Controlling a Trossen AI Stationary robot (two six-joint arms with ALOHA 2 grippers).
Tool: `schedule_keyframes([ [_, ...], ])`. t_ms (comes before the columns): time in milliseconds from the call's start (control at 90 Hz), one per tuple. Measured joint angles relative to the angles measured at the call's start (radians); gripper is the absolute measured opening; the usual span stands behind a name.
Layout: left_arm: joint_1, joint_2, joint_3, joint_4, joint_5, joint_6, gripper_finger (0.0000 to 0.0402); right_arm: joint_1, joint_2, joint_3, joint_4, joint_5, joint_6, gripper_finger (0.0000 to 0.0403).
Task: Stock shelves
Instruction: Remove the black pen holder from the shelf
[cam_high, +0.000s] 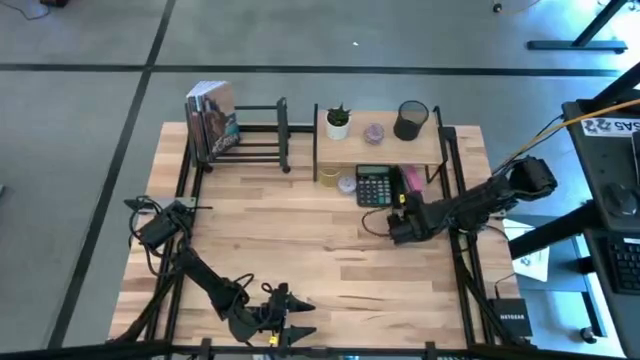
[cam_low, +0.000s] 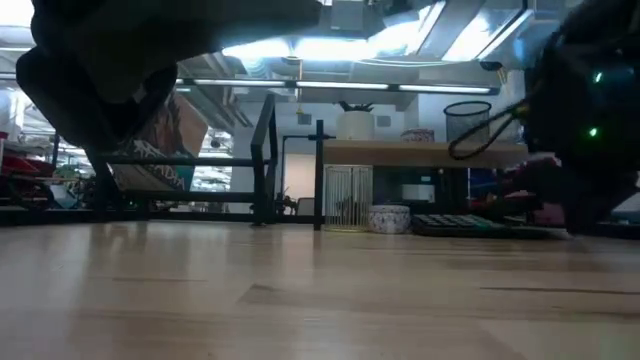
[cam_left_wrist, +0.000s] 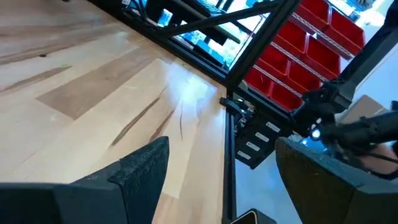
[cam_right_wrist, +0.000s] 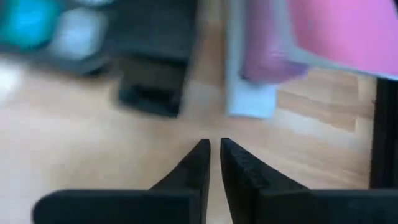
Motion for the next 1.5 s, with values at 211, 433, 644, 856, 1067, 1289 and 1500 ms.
schedule_keyframes([
  [211,0.005,0.000,0.000,0.000,0.001,-0.004,0.0276,0.208,-0.006,0.184,-0.033,0.040,-0.189,0.0045],
  [433,0.073,0.000,0.000,0.042,0.120,0.004,0.0276,0.294,-0.005,0.472,-0.052,0.300,-0.553,0.0062],
  [644,0.155,0.000,0.000,0.006,0.260,0.008,0.0276,0.157,-0.006,0.908,-0.342,0.737,-0.846,0.0062],
  [856,0.236,0.000,0.000,-0.048,0.340,0.049,0.0276,-0.256,-0.025,1.269,-0.482,0.365,-1.168,0.0063],
  [1067,0.305,0.000,0.000,-0.042,0.395,0.112,0.0276,-0.717,-0.024,1.342,-0.511,-0.152,-1.456,0.0106],
  [1289,0.362,0.000,0.000,-0.045,0.470,0.158,0.0276,-0.972,0.044,1.281,-0.534,-0.408,-1.624,0.0222],
  [1500,0.368,0.000,0.000,-0.059,0.487,0.209,0.0276,-1.020,0.147,1.203,-0.594,-0.435,-1.759,0.0260],
])
